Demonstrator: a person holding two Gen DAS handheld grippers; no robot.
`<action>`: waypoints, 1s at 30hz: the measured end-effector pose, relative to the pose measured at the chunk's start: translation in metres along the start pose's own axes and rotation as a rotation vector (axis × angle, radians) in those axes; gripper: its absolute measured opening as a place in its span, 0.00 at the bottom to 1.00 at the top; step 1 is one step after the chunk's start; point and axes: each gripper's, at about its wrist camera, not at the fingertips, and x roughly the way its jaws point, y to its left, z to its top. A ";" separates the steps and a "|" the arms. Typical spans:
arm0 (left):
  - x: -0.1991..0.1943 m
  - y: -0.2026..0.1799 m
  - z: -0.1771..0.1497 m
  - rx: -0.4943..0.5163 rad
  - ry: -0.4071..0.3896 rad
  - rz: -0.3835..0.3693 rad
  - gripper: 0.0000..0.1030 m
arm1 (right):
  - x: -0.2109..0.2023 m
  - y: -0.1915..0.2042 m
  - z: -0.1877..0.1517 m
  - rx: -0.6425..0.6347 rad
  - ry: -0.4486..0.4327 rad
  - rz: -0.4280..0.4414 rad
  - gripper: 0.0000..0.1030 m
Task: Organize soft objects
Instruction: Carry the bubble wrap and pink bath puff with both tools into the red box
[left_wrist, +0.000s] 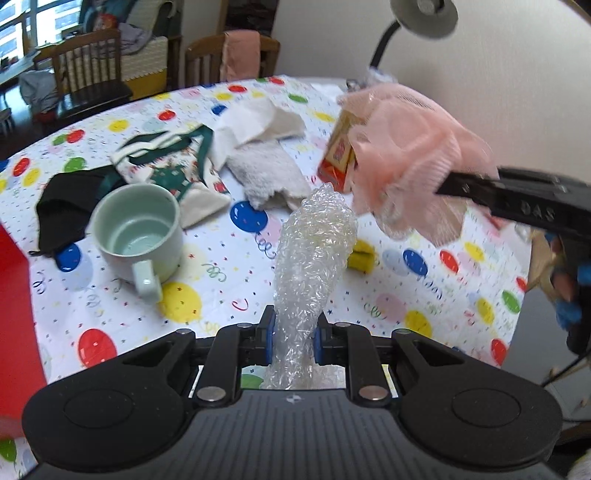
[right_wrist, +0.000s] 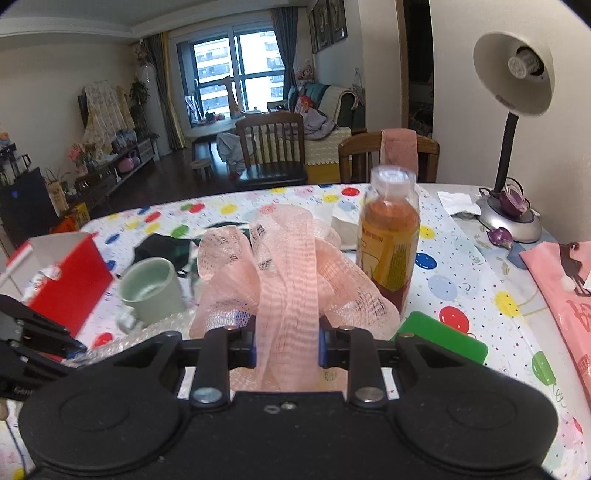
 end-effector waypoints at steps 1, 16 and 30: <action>-0.006 0.001 0.000 -0.012 -0.010 0.000 0.18 | -0.005 0.003 0.002 0.000 -0.004 0.007 0.25; -0.097 0.047 -0.008 -0.158 -0.154 0.041 0.18 | -0.046 0.065 0.032 -0.023 -0.052 0.112 0.26; -0.167 0.134 -0.041 -0.270 -0.233 0.155 0.18 | -0.022 0.153 0.055 -0.095 -0.044 0.236 0.26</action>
